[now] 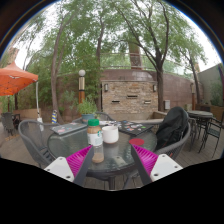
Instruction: Pour water
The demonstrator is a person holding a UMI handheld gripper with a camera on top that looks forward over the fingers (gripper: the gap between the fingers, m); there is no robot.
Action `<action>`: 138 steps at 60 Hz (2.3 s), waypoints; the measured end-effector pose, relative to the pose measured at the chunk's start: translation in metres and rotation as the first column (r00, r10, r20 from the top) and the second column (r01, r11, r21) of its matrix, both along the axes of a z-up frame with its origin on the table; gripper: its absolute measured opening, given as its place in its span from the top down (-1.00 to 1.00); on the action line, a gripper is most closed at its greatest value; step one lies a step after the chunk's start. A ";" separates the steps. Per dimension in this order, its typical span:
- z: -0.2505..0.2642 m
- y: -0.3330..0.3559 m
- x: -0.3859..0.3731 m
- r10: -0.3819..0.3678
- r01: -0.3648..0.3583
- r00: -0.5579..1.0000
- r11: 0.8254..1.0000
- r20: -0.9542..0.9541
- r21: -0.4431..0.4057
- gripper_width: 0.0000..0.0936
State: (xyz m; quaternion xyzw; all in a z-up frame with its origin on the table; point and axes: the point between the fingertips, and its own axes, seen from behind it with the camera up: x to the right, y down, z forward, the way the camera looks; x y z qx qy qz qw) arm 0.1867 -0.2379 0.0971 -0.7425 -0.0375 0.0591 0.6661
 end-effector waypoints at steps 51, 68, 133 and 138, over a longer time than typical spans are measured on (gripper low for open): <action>-0.020 0.145 -0.096 -0.204 0.209 0.975 0.977 0.089 -0.044 0.18; 0.020 0.199 -0.200 -0.008 0.008 0.994 1.000 -0.108 0.000 0.40; 0.126 0.167 -0.173 -0.120 -0.234 -0.395 0.972 -0.911 -0.027 0.41; 0.181 0.119 -0.174 0.040 -0.214 -0.105 0.975 -0.994 0.062 0.41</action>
